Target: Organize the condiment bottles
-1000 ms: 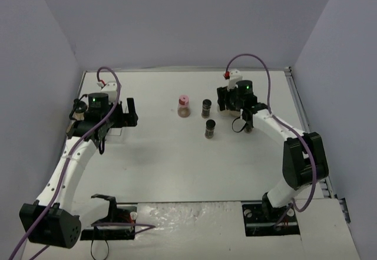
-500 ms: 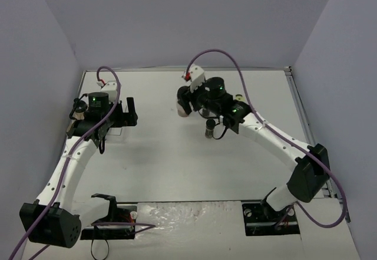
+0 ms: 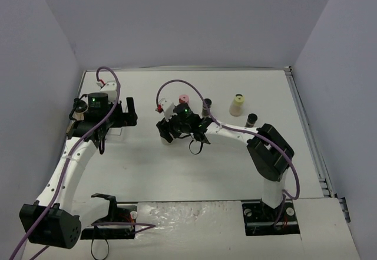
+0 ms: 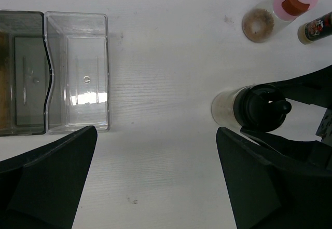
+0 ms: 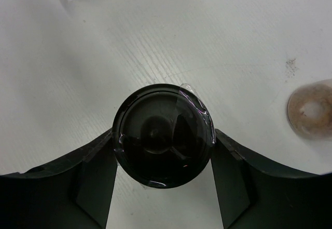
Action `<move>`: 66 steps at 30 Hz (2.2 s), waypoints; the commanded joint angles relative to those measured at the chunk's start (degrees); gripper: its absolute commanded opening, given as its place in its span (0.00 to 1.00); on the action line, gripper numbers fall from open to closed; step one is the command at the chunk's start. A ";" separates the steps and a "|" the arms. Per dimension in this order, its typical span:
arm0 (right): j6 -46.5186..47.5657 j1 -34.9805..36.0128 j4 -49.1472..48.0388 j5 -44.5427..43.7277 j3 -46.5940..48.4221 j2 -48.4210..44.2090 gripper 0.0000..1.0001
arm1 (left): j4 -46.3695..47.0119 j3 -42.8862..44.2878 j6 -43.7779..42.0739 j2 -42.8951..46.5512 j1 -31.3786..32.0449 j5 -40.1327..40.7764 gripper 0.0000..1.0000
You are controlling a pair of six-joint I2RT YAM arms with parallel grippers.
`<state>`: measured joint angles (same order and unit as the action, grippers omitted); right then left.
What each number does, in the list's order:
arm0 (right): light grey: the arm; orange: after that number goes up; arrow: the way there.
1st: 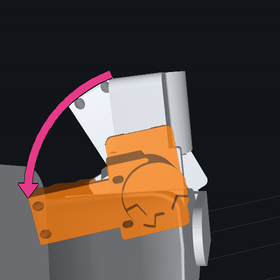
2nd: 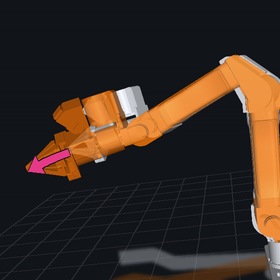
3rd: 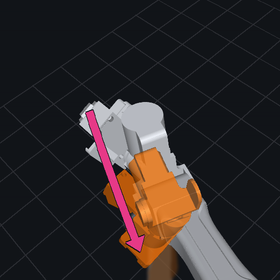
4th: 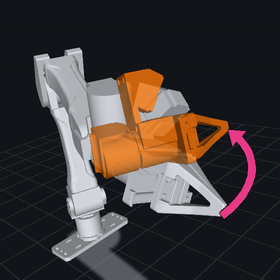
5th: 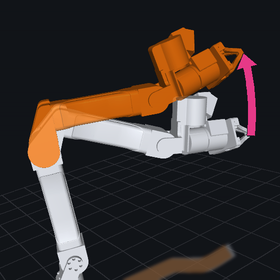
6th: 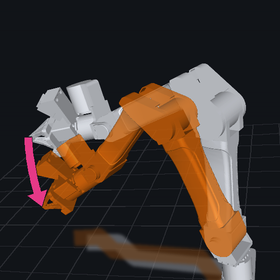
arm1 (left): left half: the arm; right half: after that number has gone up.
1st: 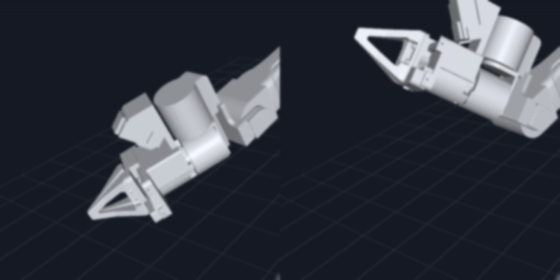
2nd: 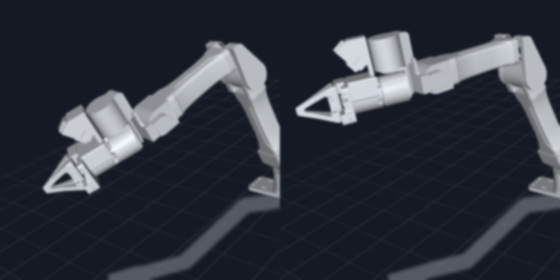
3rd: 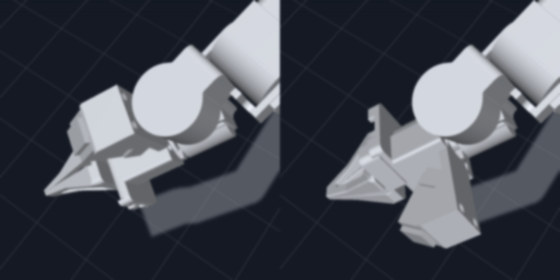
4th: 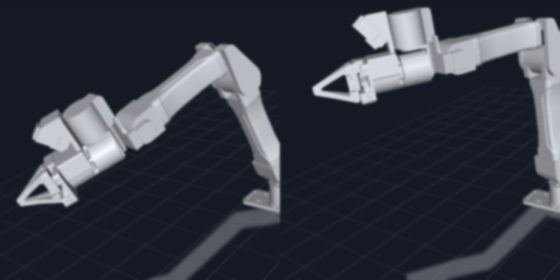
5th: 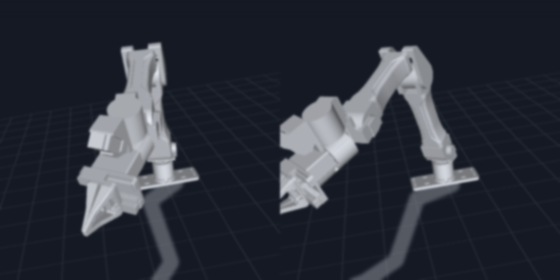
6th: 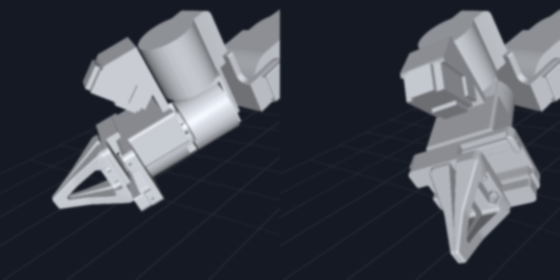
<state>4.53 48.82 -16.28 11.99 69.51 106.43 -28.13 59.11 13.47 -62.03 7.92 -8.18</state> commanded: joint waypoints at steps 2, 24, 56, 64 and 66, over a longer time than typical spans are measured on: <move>-0.53 0.31 -10.98 0.40 -1.81 -3.04 0.23 | 4.57 0.44 -0.71 1.44 0.07 -3.81 0.97; -0.42 -2.27 8.02 -16.30 -17.17 -38.58 1.00 | 11.28 0.37 6.78 -5.84 17.53 -0.79 0.97; -2.95 -3.82 12.20 -22.48 -22.58 -55.21 1.00 | 13.68 3.82 9.27 -21.00 25.68 12.95 0.22; -3.21 -3.86 12.23 -21.88 -22.36 -56.77 1.00 | -0.98 8.65 8.32 -12.17 16.14 18.07 0.00; -3.41 -3.82 12.20 -21.59 -22.31 -57.37 1.00 | -3.02 9.04 8.27 -9.75 12.20 18.67 0.00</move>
<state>1.65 45.30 -0.99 -9.25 46.48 50.83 -26.44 62.11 21.88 -79.82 28.75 5.19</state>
